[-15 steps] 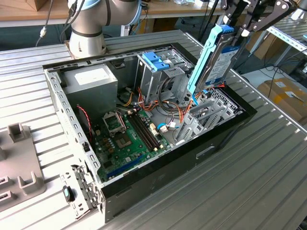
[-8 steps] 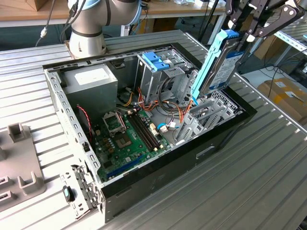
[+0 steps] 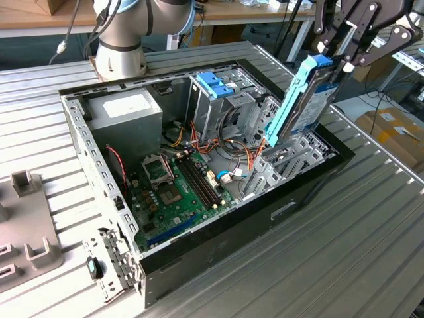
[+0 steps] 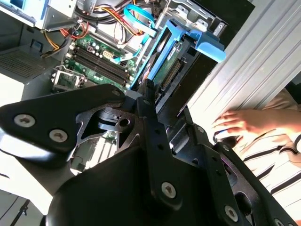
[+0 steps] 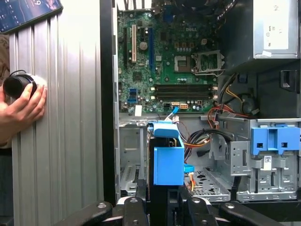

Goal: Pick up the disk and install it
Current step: 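Pick up the disk, then insert the disk into the insertion slot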

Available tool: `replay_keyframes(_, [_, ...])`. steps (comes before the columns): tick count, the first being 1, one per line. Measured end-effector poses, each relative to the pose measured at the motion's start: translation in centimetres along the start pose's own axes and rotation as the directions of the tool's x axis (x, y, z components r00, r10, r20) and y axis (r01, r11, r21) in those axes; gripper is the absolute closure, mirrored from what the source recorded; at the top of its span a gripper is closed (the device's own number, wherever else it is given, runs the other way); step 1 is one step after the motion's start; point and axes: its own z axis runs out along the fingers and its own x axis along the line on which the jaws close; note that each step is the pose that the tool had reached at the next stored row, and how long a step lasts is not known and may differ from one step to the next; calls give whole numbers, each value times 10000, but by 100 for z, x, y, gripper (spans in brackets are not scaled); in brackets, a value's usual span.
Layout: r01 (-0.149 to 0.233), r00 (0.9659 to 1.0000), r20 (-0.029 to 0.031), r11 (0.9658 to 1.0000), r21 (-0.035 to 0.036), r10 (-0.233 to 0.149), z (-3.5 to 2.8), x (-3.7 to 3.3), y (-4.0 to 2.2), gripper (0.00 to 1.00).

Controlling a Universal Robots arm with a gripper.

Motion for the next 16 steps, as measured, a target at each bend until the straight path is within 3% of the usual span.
replay_keyframes(8, [0, 10000, -5, 10000, 0, 0, 169, 18, -47, 65])
replay_keyframes(16, [-1, 10000, -7, 10000, 0, 1, 217, 19, -78, 65])
